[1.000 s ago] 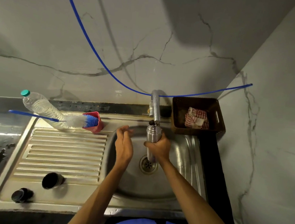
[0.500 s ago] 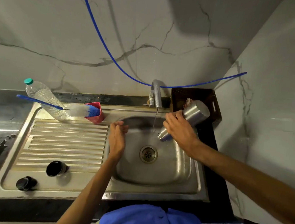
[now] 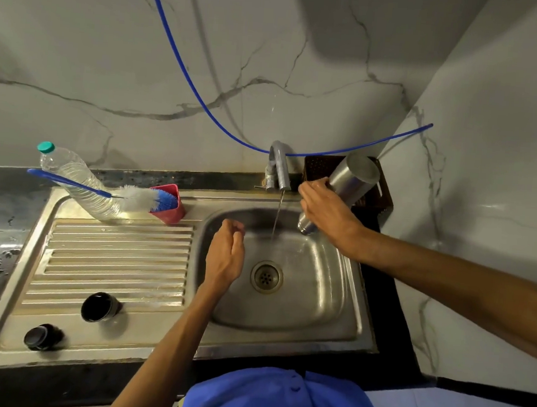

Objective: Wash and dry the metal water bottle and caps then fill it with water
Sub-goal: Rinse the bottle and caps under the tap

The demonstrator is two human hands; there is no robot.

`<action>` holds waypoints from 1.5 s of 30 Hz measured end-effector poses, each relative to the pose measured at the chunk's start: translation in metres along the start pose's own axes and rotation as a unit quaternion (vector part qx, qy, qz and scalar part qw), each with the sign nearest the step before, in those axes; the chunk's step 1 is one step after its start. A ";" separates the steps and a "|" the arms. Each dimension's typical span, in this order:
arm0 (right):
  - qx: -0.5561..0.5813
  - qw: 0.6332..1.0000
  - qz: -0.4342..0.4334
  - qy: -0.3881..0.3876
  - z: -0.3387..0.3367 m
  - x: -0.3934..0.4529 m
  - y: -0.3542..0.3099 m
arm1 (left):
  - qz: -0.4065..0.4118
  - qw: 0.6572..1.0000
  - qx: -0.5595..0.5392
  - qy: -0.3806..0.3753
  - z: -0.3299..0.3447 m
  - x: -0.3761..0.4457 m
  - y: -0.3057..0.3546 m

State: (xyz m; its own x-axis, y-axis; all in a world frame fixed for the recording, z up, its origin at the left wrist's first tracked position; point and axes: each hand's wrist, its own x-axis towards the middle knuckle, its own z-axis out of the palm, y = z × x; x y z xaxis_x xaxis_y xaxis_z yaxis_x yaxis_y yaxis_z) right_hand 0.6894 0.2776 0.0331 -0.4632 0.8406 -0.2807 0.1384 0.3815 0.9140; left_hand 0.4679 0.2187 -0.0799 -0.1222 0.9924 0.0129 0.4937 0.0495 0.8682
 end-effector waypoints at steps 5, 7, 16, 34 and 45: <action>0.404 0.911 0.015 -0.079 0.004 0.010 0.001 | -0.068 0.992 -0.002 -0.106 0.007 -0.003 -0.009; 0.645 0.739 0.003 -0.195 0.013 0.013 -0.003 | -0.153 0.970 -0.068 -0.176 0.017 -0.003 -0.002; 0.928 0.300 0.153 -0.161 -0.006 0.016 -0.119 | -0.251 0.942 -0.178 -0.135 0.077 0.030 0.019; 0.920 0.238 0.271 -0.154 0.015 0.028 -0.135 | -0.176 0.977 -0.117 -0.008 0.069 0.135 0.026; 0.901 0.305 0.254 -0.175 0.019 0.030 -0.146 | 0.015 0.909 0.331 -0.254 0.083 0.177 -0.014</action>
State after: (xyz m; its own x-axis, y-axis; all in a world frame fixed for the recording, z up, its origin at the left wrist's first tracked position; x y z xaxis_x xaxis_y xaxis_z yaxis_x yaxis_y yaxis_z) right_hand 0.6721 0.2548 -0.1146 0.0974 0.8362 -0.5397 0.5174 -0.5058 -0.6903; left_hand 0.5111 0.4034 -0.1312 0.2302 0.9099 -0.3450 0.9204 -0.0885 0.3807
